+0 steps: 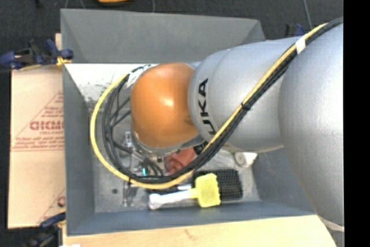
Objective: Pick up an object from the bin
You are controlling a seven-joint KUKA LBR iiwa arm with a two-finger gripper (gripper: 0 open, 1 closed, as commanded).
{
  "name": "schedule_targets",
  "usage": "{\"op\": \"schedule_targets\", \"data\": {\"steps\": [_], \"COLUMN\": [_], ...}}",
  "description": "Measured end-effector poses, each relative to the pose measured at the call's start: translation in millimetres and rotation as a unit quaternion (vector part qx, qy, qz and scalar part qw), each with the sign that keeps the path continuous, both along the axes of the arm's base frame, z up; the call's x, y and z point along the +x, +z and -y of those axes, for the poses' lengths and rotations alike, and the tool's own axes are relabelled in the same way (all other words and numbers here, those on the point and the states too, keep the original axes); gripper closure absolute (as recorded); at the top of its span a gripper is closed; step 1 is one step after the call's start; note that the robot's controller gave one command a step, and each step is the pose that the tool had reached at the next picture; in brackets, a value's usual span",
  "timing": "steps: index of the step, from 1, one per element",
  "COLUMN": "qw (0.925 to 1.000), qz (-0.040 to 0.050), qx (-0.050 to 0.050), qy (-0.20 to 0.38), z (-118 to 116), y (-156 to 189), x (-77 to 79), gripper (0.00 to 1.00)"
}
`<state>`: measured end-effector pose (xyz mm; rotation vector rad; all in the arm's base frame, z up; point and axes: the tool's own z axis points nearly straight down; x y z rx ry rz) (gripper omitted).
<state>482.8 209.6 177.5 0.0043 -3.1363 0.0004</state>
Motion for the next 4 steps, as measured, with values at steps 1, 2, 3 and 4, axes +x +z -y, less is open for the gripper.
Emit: {"op": "schedule_targets", "data": {"steps": [1, 2, 3, 4], "qw": [1.0000, 0.9989, 0.9996, 0.9974], "qz": [0.0035, 0.0073, 0.0052, 0.0011], "qx": [0.001, 0.002, 0.001, 0.000], "qy": [-0.002, 0.046, 0.028, 0.072], "z": [0.7, 11.1, 29.9, 77.8], "y": [3.4, -26.8, -80.9, -71.7], "x": [2.1, 39.8, 57.0, 61.8], "gripper": [0.00, 0.00, 0.00, 0.00]}}
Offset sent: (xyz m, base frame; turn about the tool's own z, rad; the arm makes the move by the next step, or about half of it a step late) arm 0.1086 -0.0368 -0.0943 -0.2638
